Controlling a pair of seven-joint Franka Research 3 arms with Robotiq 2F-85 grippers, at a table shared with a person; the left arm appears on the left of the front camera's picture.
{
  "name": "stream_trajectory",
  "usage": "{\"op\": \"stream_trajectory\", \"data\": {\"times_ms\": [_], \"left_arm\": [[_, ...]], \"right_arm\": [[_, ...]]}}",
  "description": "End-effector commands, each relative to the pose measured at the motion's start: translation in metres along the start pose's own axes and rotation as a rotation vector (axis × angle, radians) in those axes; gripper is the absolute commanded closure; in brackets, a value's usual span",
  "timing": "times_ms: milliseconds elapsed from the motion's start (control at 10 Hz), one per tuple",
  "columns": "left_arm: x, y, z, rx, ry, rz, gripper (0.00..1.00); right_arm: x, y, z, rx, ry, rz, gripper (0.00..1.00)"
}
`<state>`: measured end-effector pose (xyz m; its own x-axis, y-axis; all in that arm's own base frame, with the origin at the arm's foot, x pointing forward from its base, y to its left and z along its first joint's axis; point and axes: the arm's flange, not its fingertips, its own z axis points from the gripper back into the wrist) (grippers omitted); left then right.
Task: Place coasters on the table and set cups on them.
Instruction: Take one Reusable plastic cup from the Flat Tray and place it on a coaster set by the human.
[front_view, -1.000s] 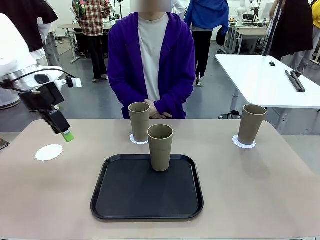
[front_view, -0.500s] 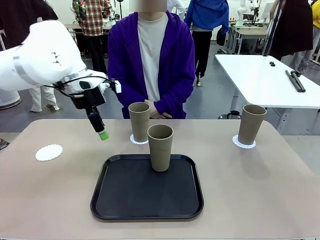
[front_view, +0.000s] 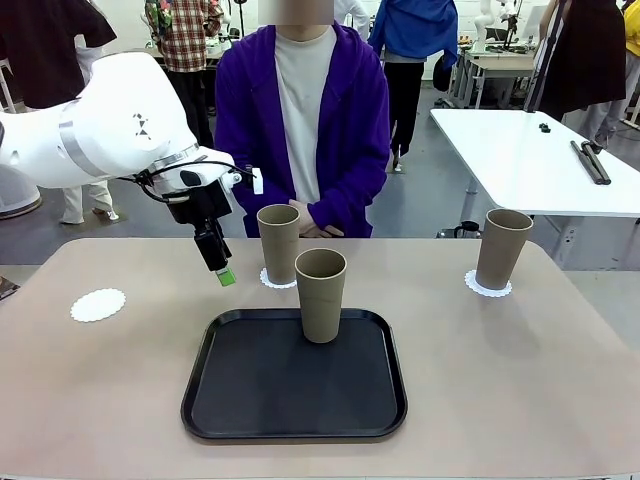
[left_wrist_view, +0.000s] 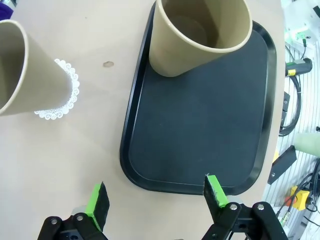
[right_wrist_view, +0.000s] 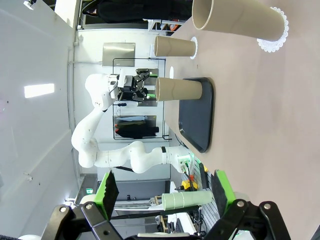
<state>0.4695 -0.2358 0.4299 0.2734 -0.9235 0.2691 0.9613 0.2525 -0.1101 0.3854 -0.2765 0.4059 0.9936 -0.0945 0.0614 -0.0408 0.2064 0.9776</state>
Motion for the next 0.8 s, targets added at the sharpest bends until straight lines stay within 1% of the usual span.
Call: {"op": "stream_trajectory", "data": {"times_ms": [0,100,700], "left_arm": [[-0.0056,-0.0014,0.0094,-0.017,-0.017,0.038,0.00],[0.0000,0.0000,0.0000,0.000,0.000,0.000,0.00],[0.0000,0.0000,0.0000,0.000,0.000,0.000,0.00]], "right_arm": [[0.0005,0.0009,0.0000,0.002,-0.007,-0.003,0.00],[0.0005,0.0009,0.0000,0.002,-0.007,-0.003,0.00],[0.0005,0.0009,0.0000,0.002,-0.007,-0.003,0.00]]}}
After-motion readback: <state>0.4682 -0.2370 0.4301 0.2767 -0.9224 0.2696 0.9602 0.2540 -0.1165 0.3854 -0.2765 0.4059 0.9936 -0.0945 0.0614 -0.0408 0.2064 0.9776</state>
